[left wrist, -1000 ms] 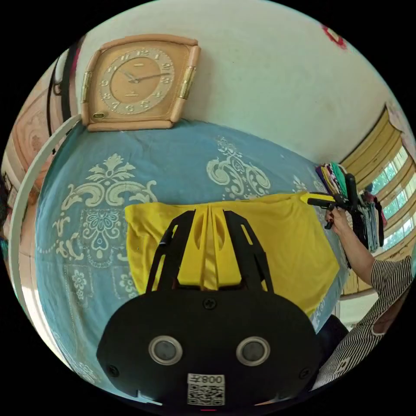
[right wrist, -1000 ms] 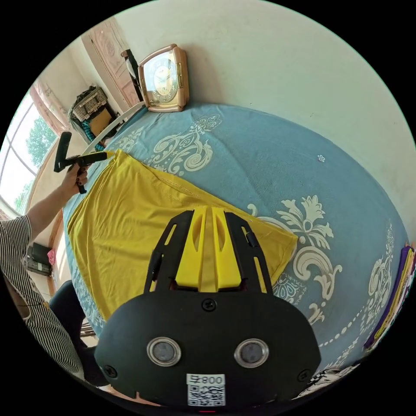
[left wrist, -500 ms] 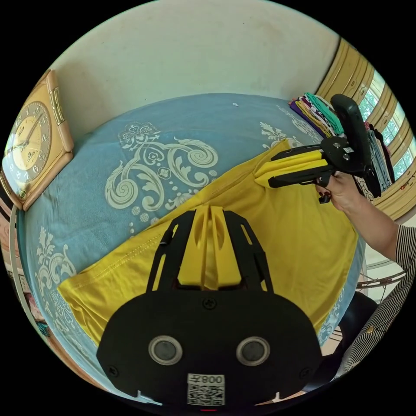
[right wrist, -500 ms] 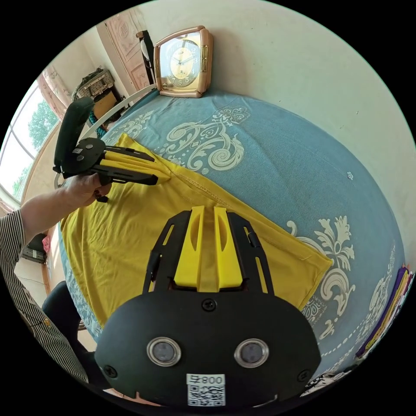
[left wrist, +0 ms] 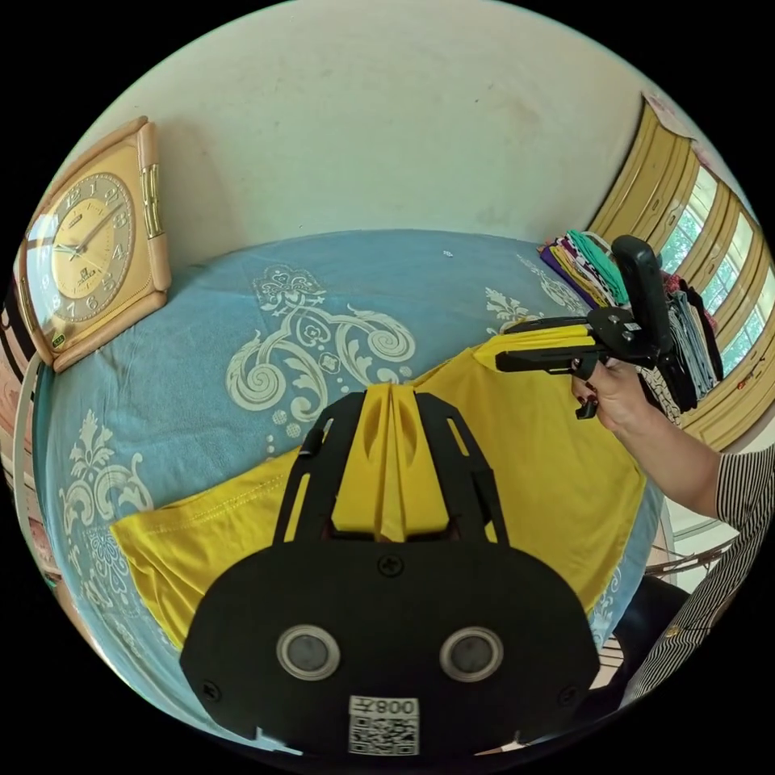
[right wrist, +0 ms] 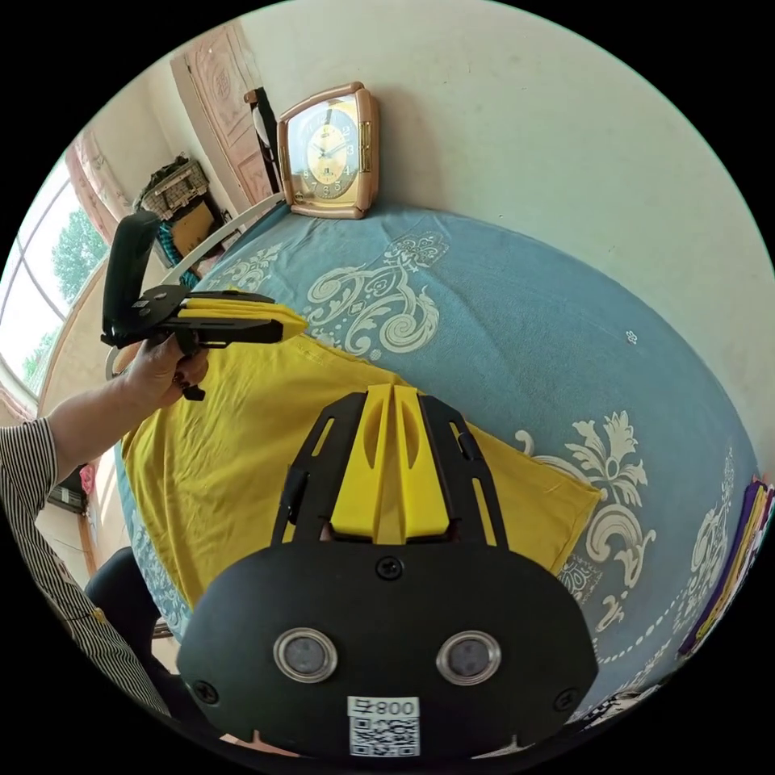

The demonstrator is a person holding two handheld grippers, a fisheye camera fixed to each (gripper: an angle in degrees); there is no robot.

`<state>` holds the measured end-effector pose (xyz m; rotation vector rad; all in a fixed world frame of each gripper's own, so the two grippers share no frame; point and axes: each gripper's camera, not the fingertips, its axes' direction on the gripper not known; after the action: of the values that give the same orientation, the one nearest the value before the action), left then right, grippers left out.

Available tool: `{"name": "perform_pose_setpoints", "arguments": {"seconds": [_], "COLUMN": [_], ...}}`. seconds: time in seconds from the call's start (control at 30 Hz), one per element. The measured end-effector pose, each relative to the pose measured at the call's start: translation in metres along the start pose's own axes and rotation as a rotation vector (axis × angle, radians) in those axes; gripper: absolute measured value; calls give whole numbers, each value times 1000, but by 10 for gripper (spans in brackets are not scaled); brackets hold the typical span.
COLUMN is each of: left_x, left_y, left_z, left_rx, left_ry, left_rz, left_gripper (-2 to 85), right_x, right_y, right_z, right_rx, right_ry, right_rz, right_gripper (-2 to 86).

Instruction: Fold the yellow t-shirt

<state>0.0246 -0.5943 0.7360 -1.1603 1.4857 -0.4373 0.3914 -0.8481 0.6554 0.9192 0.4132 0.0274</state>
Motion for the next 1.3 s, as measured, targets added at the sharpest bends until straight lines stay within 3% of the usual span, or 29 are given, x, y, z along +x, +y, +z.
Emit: {"name": "perform_pose_setpoints", "arguments": {"seconds": [0.17, 0.3, 0.43, 0.7, 0.93, 1.0, 1.07, 1.17, 1.3], "left_x": [1, 12, 17, 4, 11, 10, -1, -16, -12], "left_y": [19, 35, 49, 70, 127, 146, 167, 189, 239], "left_z": [10, -5, 7, -11, -88, -89, -69, -101, -168], "left_rx": [-57, -25, -143, -119, 12, -45, -214, -141, -45], "left_ry": [-10, 30, -76, -67, -41, -63, -81, 18, 8], "left_rz": [-24, 29, 53, -12, -60, -78, -112, -227, -238], "left_gripper": [3, 3, 3, 4, 4, 4, 5, 8, 18], "right_x": [11, 20, 24, 29, 25, 21, 30, 51, 48], "right_y": [5, 21, 46, 116, 165, 195, 210, 225, 273], "right_z": [32, 16, -2, 15, -28, -22, 1, -7, -51], "right_rx": [-88, 0, 22, -118, 2, -34, -142, -122, -49], "right_ry": [-11, -24, -38, 67, 61, 54, 79, -53, -27], "right_rz": [41, 76, 83, 120, 181, 172, 194, 285, 286], "right_gripper": [11, 24, 22, 2, 0, 1, 1, 6, 19]}}
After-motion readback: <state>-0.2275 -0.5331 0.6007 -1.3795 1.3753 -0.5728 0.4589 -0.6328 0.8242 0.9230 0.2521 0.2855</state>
